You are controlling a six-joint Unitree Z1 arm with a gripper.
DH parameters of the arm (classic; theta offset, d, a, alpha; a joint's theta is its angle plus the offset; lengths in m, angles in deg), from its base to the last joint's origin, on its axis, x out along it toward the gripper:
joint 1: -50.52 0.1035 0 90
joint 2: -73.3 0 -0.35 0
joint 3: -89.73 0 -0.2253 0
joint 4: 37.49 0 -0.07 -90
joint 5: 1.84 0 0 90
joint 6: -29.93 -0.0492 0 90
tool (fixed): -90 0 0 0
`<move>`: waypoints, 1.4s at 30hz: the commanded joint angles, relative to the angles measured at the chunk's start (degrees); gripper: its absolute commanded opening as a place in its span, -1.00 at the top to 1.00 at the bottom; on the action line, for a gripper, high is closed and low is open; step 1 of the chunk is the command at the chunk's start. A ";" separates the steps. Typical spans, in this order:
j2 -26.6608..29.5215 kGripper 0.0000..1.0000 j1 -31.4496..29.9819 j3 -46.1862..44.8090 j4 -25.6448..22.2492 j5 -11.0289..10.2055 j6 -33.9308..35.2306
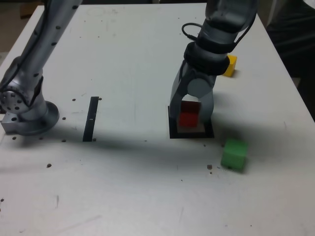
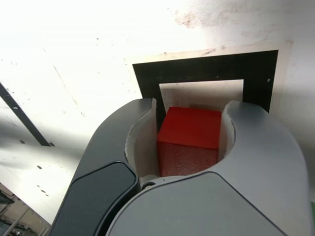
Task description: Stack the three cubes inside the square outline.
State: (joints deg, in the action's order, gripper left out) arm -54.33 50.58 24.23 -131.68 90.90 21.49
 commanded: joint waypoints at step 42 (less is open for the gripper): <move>1.83 -0.99 11.83 9.52 -2.42 -9.49 -23.36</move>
State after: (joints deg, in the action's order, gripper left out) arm -51.77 62.23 32.81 -133.60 81.75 -1.36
